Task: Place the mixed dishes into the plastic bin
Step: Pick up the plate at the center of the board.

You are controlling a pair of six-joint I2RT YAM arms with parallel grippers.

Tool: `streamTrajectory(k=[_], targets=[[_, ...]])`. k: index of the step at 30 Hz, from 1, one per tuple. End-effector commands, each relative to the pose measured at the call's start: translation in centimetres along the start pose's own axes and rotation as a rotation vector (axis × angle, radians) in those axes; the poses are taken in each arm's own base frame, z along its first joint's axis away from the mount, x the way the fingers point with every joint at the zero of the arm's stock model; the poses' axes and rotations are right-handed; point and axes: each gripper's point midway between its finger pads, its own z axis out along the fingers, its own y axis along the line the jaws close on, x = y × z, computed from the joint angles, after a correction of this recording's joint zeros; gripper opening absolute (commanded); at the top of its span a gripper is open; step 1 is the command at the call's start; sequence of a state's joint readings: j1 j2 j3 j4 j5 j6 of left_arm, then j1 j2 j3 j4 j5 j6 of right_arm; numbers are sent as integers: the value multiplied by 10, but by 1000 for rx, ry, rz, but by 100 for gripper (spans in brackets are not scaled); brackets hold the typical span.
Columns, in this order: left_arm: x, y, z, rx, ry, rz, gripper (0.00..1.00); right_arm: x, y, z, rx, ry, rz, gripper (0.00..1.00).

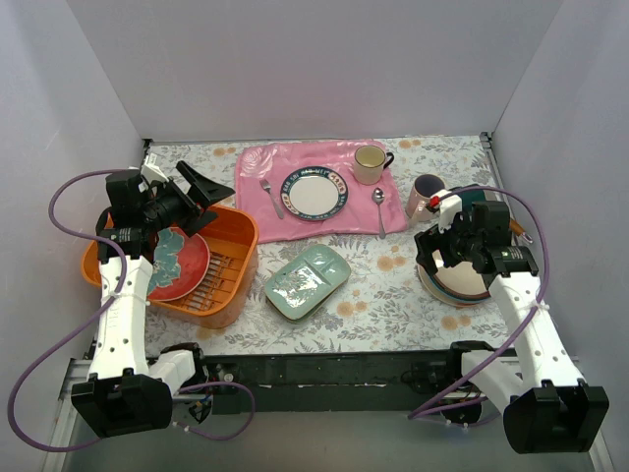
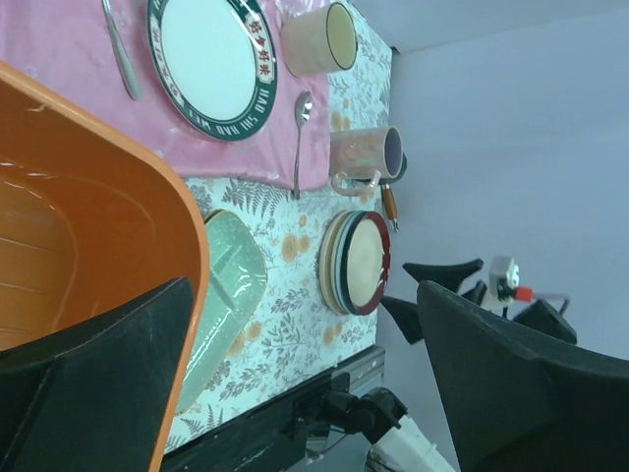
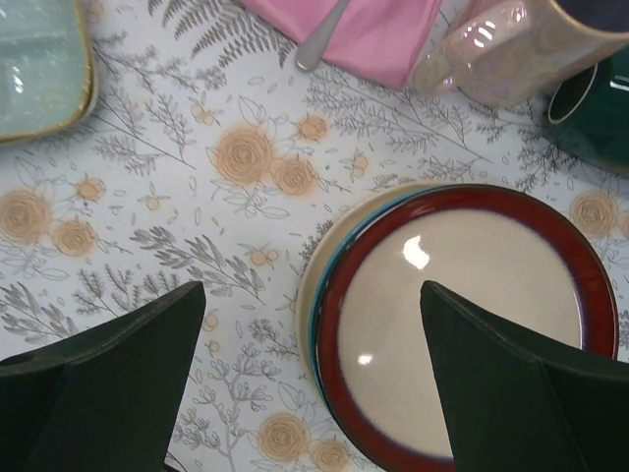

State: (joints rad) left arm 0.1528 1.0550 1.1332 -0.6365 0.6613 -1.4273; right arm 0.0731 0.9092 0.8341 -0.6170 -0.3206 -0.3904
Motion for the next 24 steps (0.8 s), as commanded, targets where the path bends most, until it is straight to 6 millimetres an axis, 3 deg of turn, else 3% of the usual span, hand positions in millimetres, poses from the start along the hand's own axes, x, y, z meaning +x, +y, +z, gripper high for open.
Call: streamTrajectory(k=[1,6,14,24], targets=[[13,-24,-5,127,24,82,98,18,-25,6,76,118,-85,96],[26,-34,-3,176,37,94,98,42,-31,14,38,242,-177,84],[33,-37,-1,186,50,90,98,87,-28,25,40,381,-213,75],[40,-38,2,200,66,80,98,98,-33,35,65,395,-225,72]])
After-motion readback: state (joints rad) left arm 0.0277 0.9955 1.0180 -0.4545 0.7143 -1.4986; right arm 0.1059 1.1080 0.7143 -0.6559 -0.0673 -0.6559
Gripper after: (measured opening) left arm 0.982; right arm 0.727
